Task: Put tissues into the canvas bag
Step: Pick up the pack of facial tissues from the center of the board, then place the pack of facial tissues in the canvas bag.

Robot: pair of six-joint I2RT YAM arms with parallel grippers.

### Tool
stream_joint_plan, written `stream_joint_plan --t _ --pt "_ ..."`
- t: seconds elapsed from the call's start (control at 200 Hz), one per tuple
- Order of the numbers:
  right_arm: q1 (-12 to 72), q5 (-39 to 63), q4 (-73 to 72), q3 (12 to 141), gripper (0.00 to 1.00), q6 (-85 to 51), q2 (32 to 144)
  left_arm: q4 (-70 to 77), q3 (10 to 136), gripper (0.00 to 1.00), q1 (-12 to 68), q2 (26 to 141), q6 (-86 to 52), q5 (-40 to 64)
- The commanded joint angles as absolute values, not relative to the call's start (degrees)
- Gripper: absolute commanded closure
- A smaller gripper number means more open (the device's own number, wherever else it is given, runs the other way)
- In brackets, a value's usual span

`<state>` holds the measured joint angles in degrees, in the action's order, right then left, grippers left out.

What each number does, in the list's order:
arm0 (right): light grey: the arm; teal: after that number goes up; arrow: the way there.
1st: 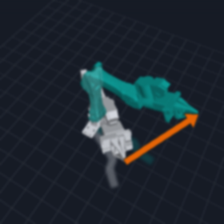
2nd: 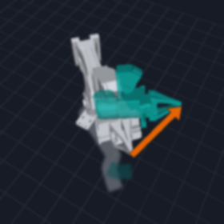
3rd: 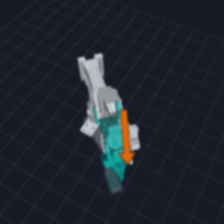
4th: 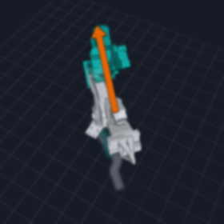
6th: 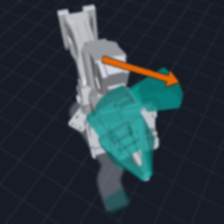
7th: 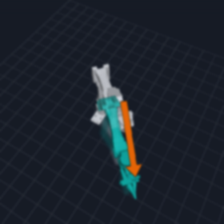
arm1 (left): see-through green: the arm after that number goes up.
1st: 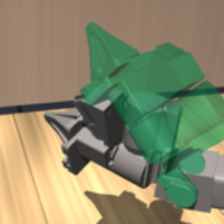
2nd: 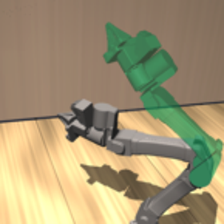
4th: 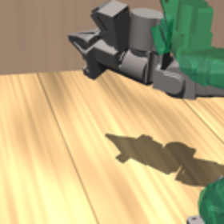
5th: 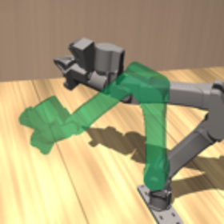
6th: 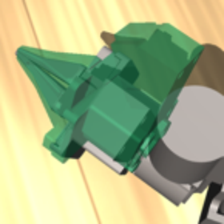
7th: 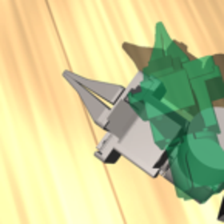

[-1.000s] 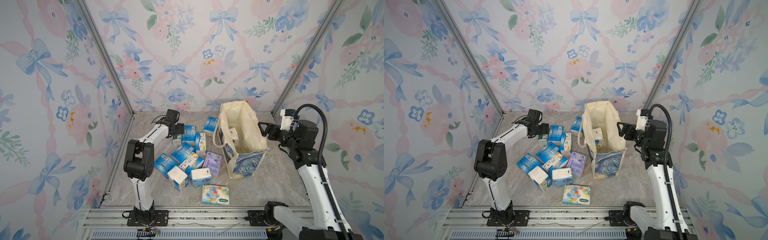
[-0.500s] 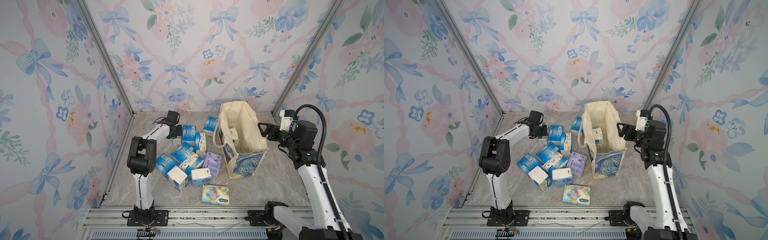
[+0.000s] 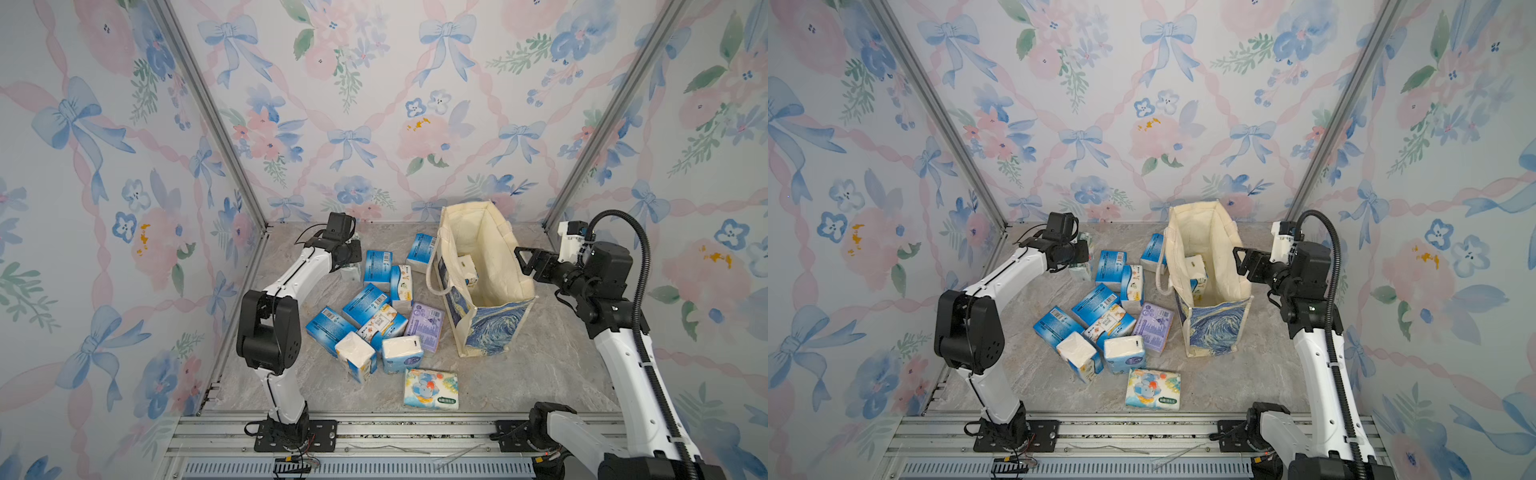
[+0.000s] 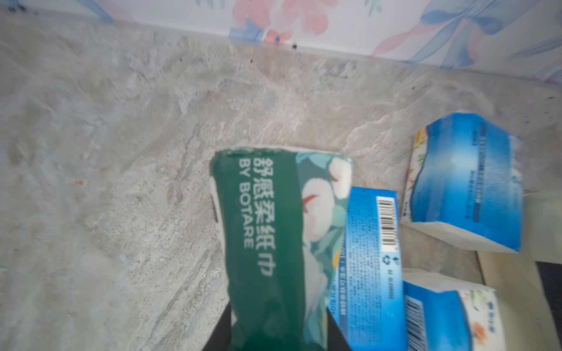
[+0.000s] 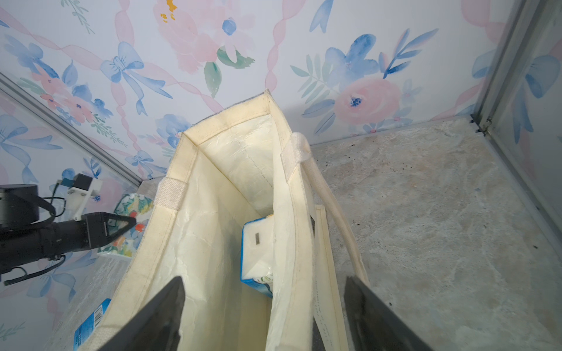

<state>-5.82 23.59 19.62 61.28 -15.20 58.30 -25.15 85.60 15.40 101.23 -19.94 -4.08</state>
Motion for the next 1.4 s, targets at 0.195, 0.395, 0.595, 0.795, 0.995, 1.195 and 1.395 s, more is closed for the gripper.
stream_joint_plan --t 0.195,0.395,0.595,0.795,0.995,1.195,1.395 --pt "-5.1 22.6 19.5 60.4 0.17 -15.7 58.5 -24.9 93.2 0.7 24.5 90.4 -15.6 -2.5" --pt "-5.0 22.1 20.3 60.0 0.19 -15.7 59.4 -20.8 98.9 0.71 32.0 90.3 -13.9 6.5" --pt "-5.0 20.4 21.9 59.9 0.19 -15.1 60.2 -12.4 101.5 0.69 37.5 92.4 -15.0 14.9" --pt "-5.0 19.1 22.2 59.3 0.19 -14.8 60.6 -12.0 108.1 0.68 41.1 100.0 -17.4 20.6" --pt "-4.9 18.5 22.0 58.8 0.19 -14.7 62.4 -12.1 114.2 0.68 43.3 108.9 -21.2 22.7" --pt "-5.0 19.6 21.9 58.8 0.25 -14.4 63.7 -13.0 119.5 0.68 44.0 115.7 -23.7 23.6" --pt "-5.1 21.2 21.1 58.7 0.36 -14.6 64.7 -15.3 122.0 0.63 44.2 118.5 -23.9 22.3"
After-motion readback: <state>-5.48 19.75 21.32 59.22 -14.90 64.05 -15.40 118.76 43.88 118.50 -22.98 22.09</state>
